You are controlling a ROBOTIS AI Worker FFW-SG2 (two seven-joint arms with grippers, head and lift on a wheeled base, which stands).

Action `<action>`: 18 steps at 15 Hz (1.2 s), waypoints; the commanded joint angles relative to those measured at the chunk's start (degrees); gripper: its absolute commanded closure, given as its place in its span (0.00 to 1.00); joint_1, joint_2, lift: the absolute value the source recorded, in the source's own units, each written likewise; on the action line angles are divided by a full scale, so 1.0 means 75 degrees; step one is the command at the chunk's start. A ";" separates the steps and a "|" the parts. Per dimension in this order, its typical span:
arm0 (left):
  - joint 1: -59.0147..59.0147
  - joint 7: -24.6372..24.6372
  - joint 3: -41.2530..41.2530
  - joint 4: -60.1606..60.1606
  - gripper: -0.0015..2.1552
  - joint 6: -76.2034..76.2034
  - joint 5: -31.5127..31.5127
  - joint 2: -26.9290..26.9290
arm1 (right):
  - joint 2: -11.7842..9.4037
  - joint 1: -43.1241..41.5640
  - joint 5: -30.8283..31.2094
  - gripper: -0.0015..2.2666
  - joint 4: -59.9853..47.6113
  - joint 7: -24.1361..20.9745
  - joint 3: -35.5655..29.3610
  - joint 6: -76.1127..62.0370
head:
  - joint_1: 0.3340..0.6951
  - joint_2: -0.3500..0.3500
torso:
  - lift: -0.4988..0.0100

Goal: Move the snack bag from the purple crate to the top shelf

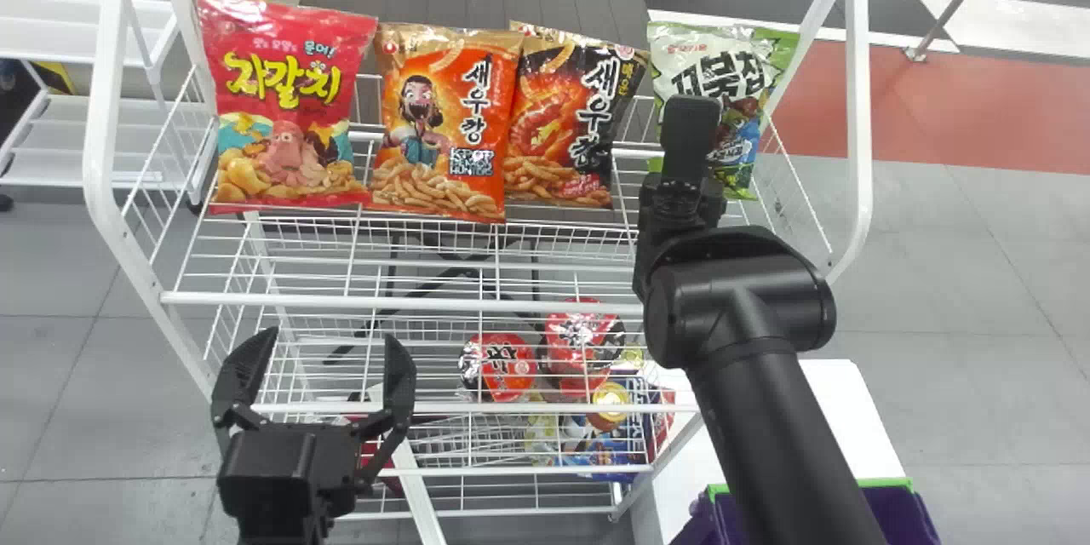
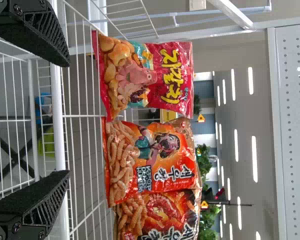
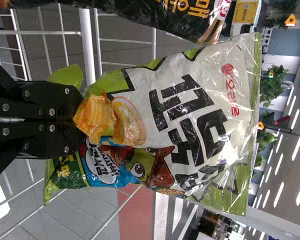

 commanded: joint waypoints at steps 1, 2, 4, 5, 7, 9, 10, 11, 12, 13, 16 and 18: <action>-0.0017 0.0004 0.0002 0.0009 0.02 0.0000 0.0000 -0.0004 | 0.0007 -0.0020 -0.0003 0.79 0.0136 0.0000 -0.0002 -0.0169 | 1.00 0.25 | 0.98; -0.0029 0.0004 0.0002 0.0021 0.02 -0.0023 0.0000 -0.0004 | 0.0007 -0.0020 -0.0003 0.79 0.0171 0.0000 -0.0002 -0.0216 | 1.00 0.25 | 0.98; -0.0040 0.0004 0.0002 0.0045 0.02 -0.0070 0.0000 -0.0004 | 0.0007 -0.0020 -0.0003 0.76 0.0195 0.0000 -0.0002 -0.0216 | 1.00 0.25 | 0.98; -0.0052 0.0004 0.0002 0.0056 0.02 -0.0070 0.0000 -0.0004 | 0.0007 -0.0020 -0.0014 0.68 0.0207 -0.0012 -0.0002 -0.0216 | 1.00 0.25 | 0.98; -0.0064 0.0004 0.0002 0.0080 0.02 -0.0070 0.0000 -0.0004 | 0.0007 -0.0044 -0.0038 0.64 0.0289 -0.0012 -0.0002 -0.0263 | 1.00 0.25 | 0.98; -0.0064 0.0004 0.0002 0.0080 0.02 -0.0070 0.0000 -0.0004 | 0.0007 -0.0055 -0.0049 0.60 0.0371 -0.0024 -0.0026 -0.0333 | 1.00 0.25 | 0.98; -0.0076 0.0004 0.0002 0.0091 0.02 -0.0070 0.0000 -0.0015 | 0.0007 -0.0055 -0.0061 0.57 0.0382 -0.0024 -0.0038 -0.0380 | 1.00 0.25 | 0.98; -0.0087 0.0004 0.0002 0.0103 0.02 -0.0070 0.0000 -0.0015 | 0.0007 -0.0055 -0.0061 0.50 0.0394 -0.0024 -0.0049 -0.0404 | 1.00 0.25 | 0.98; -0.0099 -0.0008 0.0002 0.0115 0.02 -0.0070 0.0000 -0.0015 | 0.0007 -0.0055 -0.0061 0.48 0.0406 -0.0024 -0.0049 -0.0450 | 1.00 0.25 | 0.98; -0.0099 -0.0008 0.0002 0.0115 0.02 -0.0070 0.0000 -0.0015 | 0.0007 -0.0067 -0.0061 0.48 0.0406 -0.0024 -0.0049 -0.0474 | 1.00 0.24 | 0.98; -0.0134 -0.0008 0.0002 0.0115 0.02 -0.0070 0.0000 -0.0015 | 0.0007 -0.0102 -0.0061 0.12 0.0523 -0.0024 -0.0049 -0.0591 | 1.00 0.24 | 0.98; -0.0158 -0.0008 -0.0010 0.0138 0.02 -0.0070 0.0000 -0.0027 | 0.0007 -0.0102 -0.0073 0.07 0.0546 -0.0024 -0.0049 -0.0638 | 1.00 0.24 | 0.98</action>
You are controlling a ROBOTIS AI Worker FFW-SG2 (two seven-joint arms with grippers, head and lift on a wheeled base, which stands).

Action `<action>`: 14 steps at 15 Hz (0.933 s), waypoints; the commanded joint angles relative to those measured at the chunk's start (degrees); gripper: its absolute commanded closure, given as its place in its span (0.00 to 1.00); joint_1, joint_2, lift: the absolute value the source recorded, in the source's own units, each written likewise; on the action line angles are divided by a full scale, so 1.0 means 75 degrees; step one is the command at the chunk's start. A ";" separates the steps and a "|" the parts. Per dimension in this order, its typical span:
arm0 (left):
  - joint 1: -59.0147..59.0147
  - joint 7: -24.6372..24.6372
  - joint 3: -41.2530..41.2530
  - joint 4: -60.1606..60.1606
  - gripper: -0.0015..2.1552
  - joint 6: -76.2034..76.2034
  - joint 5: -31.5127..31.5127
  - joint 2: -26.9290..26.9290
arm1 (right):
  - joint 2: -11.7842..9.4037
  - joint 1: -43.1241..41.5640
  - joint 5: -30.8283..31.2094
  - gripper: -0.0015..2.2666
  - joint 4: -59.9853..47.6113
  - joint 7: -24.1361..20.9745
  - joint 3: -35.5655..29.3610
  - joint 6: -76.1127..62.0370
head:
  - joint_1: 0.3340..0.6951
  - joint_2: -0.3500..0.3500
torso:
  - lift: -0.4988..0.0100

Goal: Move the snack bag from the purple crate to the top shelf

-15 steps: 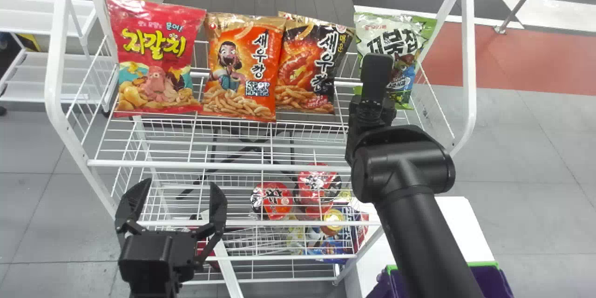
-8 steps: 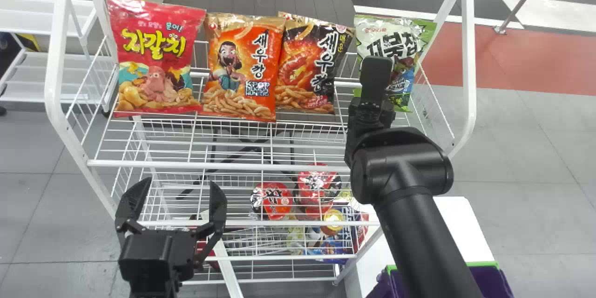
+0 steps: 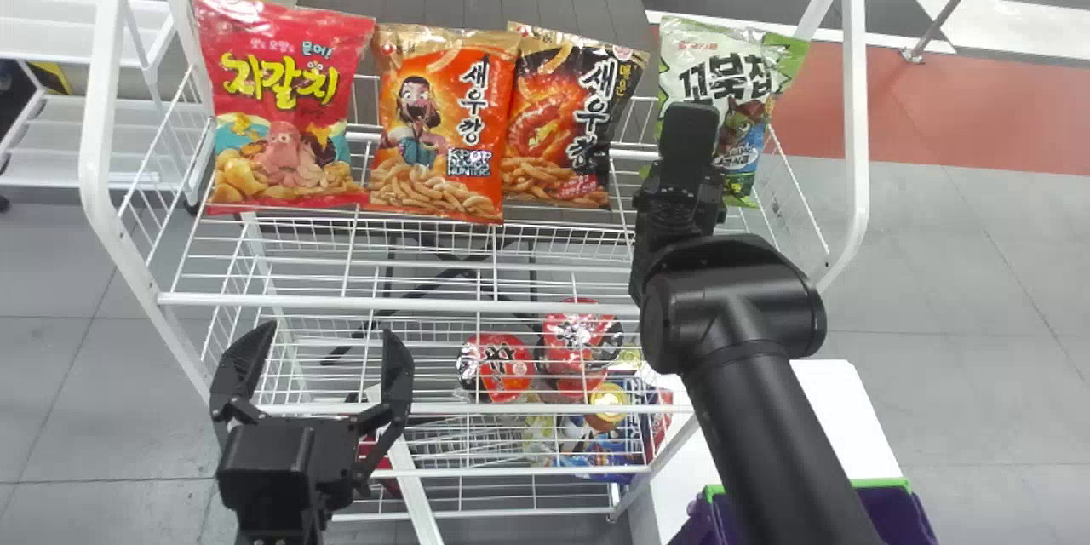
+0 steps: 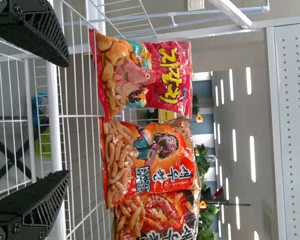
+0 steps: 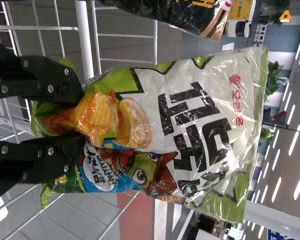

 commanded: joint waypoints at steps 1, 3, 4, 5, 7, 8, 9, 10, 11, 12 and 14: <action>-0.0031 0.0000 -0.0010 0.0038 0.02 0.0000 0.0000 -0.0011 | 0.0007 -0.0004 -0.0018 0.07 0.0025 0.0000 0.0000 -0.0044 | 1.00 0.24 | 0.98; -0.0078 0.0000 -0.0010 0.0073 0.02 0.0000 0.0000 -0.0023 | 0.0007 -0.0004 -0.0041 0.07 0.0025 0.0000 0.0000 -0.0044 | 1.00 0.24 | 0.98; -0.0078 -0.0012 -0.0010 0.0073 0.02 0.0000 0.0000 -0.0023 | 0.0007 -0.0004 -0.0053 0.07 0.0025 0.0000 0.0000 -0.0044 | 1.00 0.24 | 0.98; -0.0078 -0.0012 -0.0010 0.0073 0.02 0.0024 0.0000 -0.0023 | 0.0007 -0.0004 -0.0053 0.07 0.0025 0.0000 0.0000 -0.0044 | 1.00 0.24 | 0.98; -0.0090 -0.0012 -0.0022 0.0073 0.02 0.0024 0.0000 -0.0023 | 0.0007 0.0055 -0.0041 0.07 0.0001 0.0000 0.0024 -0.0044 | 1.00 0.24 | 0.98; -0.0090 -0.0012 -0.0022 0.0085 0.02 0.0024 0.0012 -0.0023 | 0.0007 0.0090 -0.0041 0.07 -0.0057 0.0000 0.0047 -0.0044 | 1.00 0.24 | 0.98; -0.0090 0.0000 -0.0022 0.0073 0.02 0.0024 0.0012 -0.0023 | 0.0007 0.0160 -0.0041 0.07 -0.0128 0.0000 0.0071 -0.0044 | 1.00 0.24 | 0.98; -0.0090 0.0000 -0.0022 0.0073 0.02 0.0024 0.0012 -0.0023 | 0.0007 0.0219 -0.0041 0.07 -0.0210 0.0000 0.0106 -0.0044 | 1.00 0.24 | 0.98; -0.0090 0.0000 -0.0022 0.0073 0.02 0.0024 0.0012 -0.0023 | 0.0007 0.0278 -0.0041 0.07 -0.0315 0.0000 0.0165 -0.0044 | 1.00 0.25 | 0.98; -0.0090 0.0012 -0.0022 0.0073 0.02 0.0024 0.0012 -0.0023 | 0.0007 0.0336 -0.0041 0.07 -0.0456 0.0000 0.0200 0.0003 | 1.00 0.25 | 0.98; -0.0090 0.0012 -0.0022 0.0049 0.02 0.0024 0.0012 -0.0011 | 0.0007 0.0418 -0.0018 0.07 -0.0655 0.0000 0.0247 0.0120 | 1.00 0.26 | 0.98</action>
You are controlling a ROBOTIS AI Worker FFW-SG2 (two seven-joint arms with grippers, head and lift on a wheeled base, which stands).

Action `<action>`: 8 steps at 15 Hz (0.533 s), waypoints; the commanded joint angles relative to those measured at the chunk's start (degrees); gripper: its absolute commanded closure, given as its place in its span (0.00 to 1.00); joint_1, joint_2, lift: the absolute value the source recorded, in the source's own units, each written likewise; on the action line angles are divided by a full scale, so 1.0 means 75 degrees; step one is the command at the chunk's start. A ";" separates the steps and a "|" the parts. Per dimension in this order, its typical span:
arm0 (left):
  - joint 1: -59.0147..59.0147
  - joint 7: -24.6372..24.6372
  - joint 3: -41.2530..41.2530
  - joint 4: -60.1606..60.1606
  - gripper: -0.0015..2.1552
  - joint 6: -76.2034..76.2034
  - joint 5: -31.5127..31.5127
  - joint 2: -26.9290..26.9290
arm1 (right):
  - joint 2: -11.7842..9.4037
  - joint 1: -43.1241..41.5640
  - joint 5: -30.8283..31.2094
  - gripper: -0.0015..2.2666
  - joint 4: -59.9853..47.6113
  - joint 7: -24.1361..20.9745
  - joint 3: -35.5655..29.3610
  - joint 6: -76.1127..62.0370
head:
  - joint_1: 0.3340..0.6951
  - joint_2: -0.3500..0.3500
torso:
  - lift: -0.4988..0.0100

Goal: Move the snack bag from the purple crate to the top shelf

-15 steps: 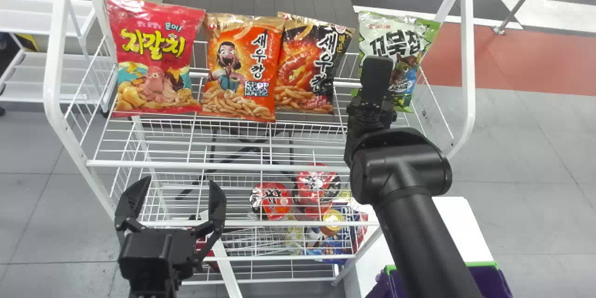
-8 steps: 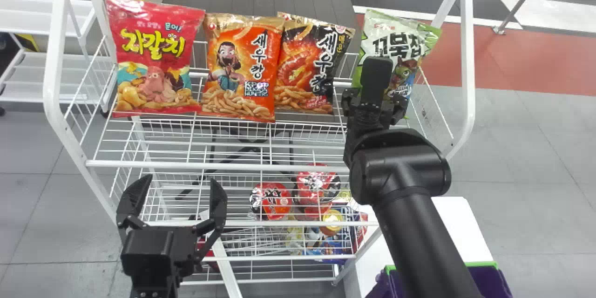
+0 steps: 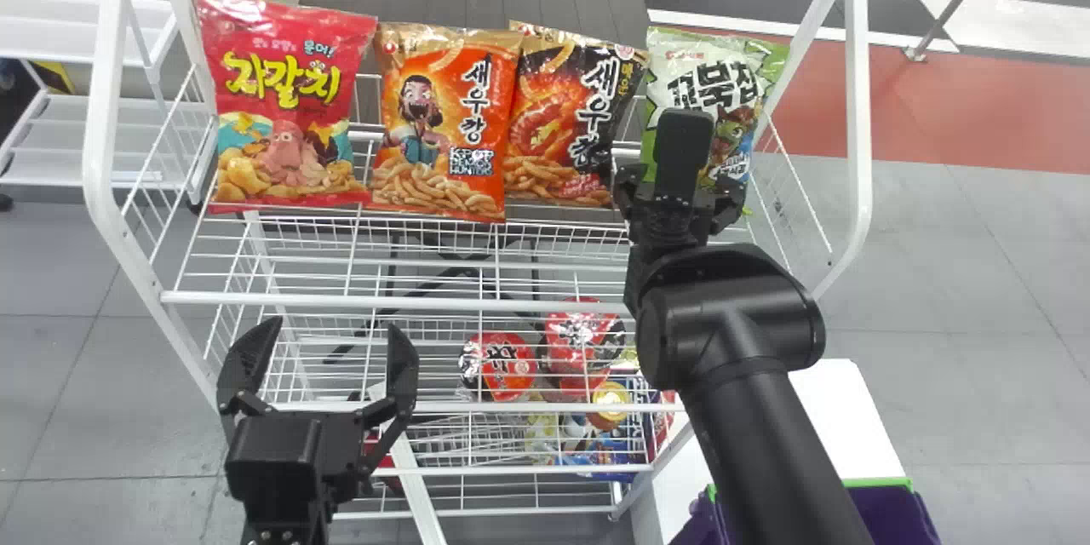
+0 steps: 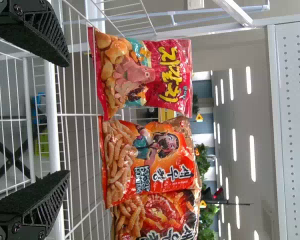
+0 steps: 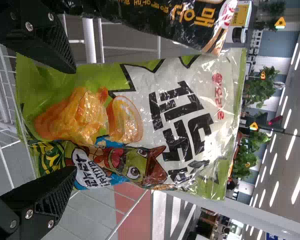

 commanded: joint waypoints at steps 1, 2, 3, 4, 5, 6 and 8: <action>0.0012 0.0007 0.0000 -0.0037 0.02 0.0004 0.0000 0.0019 | 0.0007 0.0111 0.0027 0.07 -0.0249 0.0000 0.0034 0.0165 | 1.00 0.26 | 0.98; 0.0023 0.0007 0.0000 -0.0049 0.02 -0.0019 0.0000 0.0019 | 0.0007 0.0181 0.0039 0.07 -0.0378 0.0000 0.0046 0.0189 | 1.00 0.27 | 0.98; 0.0023 0.0007 0.0000 -0.0061 0.02 0.0004 0.0000 0.0019 | 0.0007 0.0275 0.0039 0.07 -0.0554 0.0000 0.0058 0.0236 | 1.00 0.27 | 0.98; 0.0035 0.0007 0.0000 -0.0072 0.02 -0.0019 0.0000 0.0019 | 0.0007 0.0381 0.0039 0.07 -0.0765 0.0000 0.0081 0.0353 | 1.00 0.27 | 0.98; 0.0035 0.0007 -0.0012 -0.0084 0.02 -0.0019 0.0000 0.0019 | 0.0007 0.0463 0.0015 0.07 -0.0976 0.0000 0.0140 0.0517 | 1.00 0.27 | 0.98; 0.0035 0.0007 0.0000 -0.0107 0.02 -0.0019 0.0000 0.0031 | 0.0007 0.0603 0.0015 0.07 -0.1269 0.0012 0.0210 0.0657 | 1.00 0.27 | 0.98; 0.0070 0.0007 0.0070 -0.0143 0.02 0.0004 0.0000 0.0042 | 0.0007 0.0908 0.0015 0.07 -0.1948 0.0035 0.0386 0.1079 | 1.00 0.28 | 0.98</action>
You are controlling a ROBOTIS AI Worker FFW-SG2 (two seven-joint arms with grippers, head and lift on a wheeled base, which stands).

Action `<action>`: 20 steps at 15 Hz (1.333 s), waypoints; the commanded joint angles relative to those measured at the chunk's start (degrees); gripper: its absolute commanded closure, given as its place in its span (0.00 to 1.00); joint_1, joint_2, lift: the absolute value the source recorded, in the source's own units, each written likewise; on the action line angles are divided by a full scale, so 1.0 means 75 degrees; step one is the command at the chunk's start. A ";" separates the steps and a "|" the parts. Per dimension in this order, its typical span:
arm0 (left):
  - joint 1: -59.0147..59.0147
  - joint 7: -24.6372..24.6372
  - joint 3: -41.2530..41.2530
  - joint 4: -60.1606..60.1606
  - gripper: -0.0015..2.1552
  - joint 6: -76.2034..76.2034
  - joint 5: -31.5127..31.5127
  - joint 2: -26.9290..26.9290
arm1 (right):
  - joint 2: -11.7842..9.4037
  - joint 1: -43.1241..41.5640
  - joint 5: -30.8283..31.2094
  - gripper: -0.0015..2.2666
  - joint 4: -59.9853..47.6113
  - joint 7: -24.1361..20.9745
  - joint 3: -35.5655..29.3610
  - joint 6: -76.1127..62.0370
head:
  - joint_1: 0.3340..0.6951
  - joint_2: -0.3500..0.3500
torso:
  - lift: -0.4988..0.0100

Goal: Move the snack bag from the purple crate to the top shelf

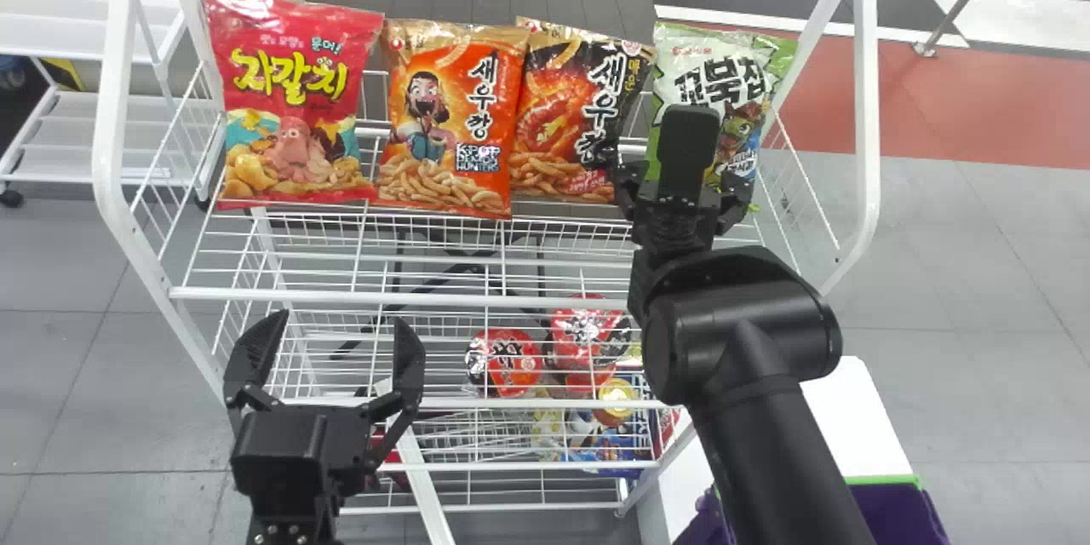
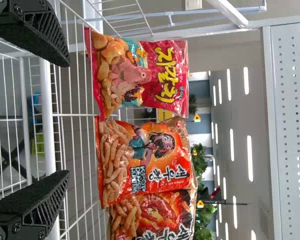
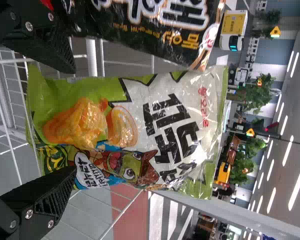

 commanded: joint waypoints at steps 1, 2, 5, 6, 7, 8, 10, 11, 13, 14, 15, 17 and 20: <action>0.0041 0.0000 0.0063 -0.0096 0.02 0.0007 0.0012 0.0016 | 0.0007 0.0389 -0.0002 0.07 -0.0855 0.0074 0.0218 0.0539 | 1.00 0.29 | 0.98; 0.0088 0.0000 0.0087 -0.0166 0.02 0.0007 0.0012 0.0016 | 0.0007 0.0612 0.0010 0.07 -0.1230 0.0156 0.0323 0.0750 | 1.00 0.30 | 0.98; 0.0263 -0.0011 0.0180 -0.0471 0.02 0.0054 0.0012 0.0028 | 0.0007 0.1409 0.0034 0.08 -0.2530 0.0766 0.0405 0.1406 | 1.00 0.35 | 0.98; 0.0322 -0.0011 0.0192 -0.0576 0.02 0.0124 0.0012 0.0028 | 0.0007 0.1679 0.0080 0.08 -0.2917 0.1000 0.0394 0.1593 | 1.00 0.37 | 0.98; 0.0392 0.0000 0.0227 -0.0682 0.02 0.0124 0.0023 0.0028 | 0.0007 0.2065 0.0139 0.08 -0.3327 0.1246 0.0394 0.1687 | 1.00 0.38 | 0.98; 0.0498 0.0000 0.0321 -0.0822 0.02 0.0124 0.0023 0.0040 | 0.0007 0.2452 0.0151 0.08 -0.3702 0.1457 0.0370 0.1617 | 1.00 0.41 | 0.98; 0.0732 0.0000 0.0415 -0.1221 0.02 0.0242 0.0082 0.0051 | -0.0211 0.3483 0.0127 0.08 -0.4464 0.2078 0.0218 0.0820 | 1.00 0.43 | 0.98; 0.0826 0.0000 0.0427 -0.1455 0.02 0.0476 0.0094 0.0075 | -0.0316 0.4104 0.0116 0.08 -0.4745 0.2523 0.0042 -0.0024 | 1.00 0.44 | 0.98; 0.0896 0.0000 0.0427 -0.1725 0.02 0.0992 0.0117 0.0087 | -0.0398 0.5077 0.0127 0.08 -0.5085 0.3098 -0.0251 -0.1477 | 1.00 0.46 | 0.98; 0.0943 0.0000 0.0427 -0.1795 0.02 0.1062 0.0105 0.0087 | -0.0480 0.5464 0.0139 0.08 -0.5155 0.3156 -0.0345 -0.2110 | 1.00 0.45 | 0.98; 0.1037 0.0000 0.0427 -0.1854 0.02 0.1062 0.0082 0.0087 | -0.0574 0.5757 0.0116 0.08 -0.5202 0.3297 -0.0427 -0.2368 | 1.00 0.44 | 0.98; 0.1330 0.0000 0.0427 -0.2053 0.02 0.0945 0.0023 0.0098 | -0.0750 0.6460 -0.0013 0.08 -0.5214 0.3461 -0.0602 -0.3446 | 1.00 0.42 | 0.98; 0.1670 0.0223 0.0497 -0.2088 0.02 0.0570 -0.0012 0.0098 | -0.1090 0.7093 -0.0236 0.08 -0.5202 0.3719 -0.0720 -0.4149 | 1.00 0.39 | 0.98</action>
